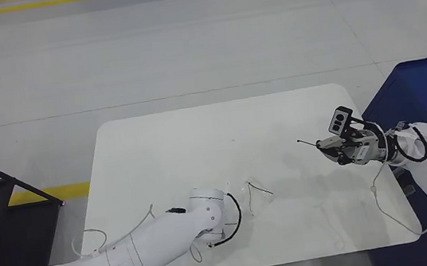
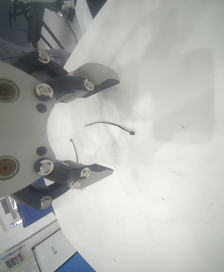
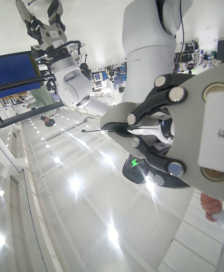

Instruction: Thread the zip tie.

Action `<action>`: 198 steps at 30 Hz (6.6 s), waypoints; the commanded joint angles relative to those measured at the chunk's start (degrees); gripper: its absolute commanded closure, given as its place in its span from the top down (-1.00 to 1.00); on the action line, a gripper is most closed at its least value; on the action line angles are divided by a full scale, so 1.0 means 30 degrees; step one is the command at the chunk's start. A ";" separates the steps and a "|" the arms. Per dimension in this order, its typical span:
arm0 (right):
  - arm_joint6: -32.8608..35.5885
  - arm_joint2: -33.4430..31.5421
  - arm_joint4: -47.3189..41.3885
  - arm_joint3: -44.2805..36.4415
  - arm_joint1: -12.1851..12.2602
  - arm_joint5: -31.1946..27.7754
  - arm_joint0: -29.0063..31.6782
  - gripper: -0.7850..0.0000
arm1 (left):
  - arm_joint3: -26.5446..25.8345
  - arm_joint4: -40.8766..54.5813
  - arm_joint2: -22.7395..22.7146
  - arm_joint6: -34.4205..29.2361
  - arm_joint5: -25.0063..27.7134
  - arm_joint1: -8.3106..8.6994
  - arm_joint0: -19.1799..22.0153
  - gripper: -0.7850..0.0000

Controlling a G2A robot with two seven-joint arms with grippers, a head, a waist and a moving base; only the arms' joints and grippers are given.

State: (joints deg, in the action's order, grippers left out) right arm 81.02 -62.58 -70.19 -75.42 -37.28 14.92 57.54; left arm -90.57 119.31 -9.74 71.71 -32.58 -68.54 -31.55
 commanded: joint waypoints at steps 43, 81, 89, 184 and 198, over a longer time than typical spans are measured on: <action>0.0000 0.0000 0.0000 0.0000 0.0000 0.0000 0.0000 -1.00 | 0.0882 0.1461 0.0001 -0.0521 -0.0526 -0.0561 0.0494 -0.25; -0.0373 0.0163 0.1494 -0.0920 0.0026 0.0924 -0.0047 -1.00 | -0.3811 -0.4200 -0.0144 0.0045 0.2773 0.0380 -0.0304 -1.00; 0.0031 0.0322 0.6790 -0.1578 0.1060 0.2749 -0.0042 -1.00 | -0.6987 -1.2175 0.0001 0.3523 0.3516 0.0906 -0.2777 -1.00; -0.4023 -0.5073 0.7750 -0.8805 0.2076 0.1115 0.6672 -1.00 | -0.4978 -5.0607 -0.2033 -1.2754 -0.3962 -0.3148 -1.1202 -1.00; -0.4246 -0.5047 0.7790 -0.8635 0.1939 0.1119 0.6665 -1.00 | -0.5101 -5.0668 -0.2322 -1.3637 -0.3284 -0.2997 -1.1536 -1.00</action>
State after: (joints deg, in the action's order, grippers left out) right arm 68.29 -77.72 -46.82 -101.33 -31.46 18.28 77.53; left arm -105.80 -32.52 -16.63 30.93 -42.31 -77.62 -66.07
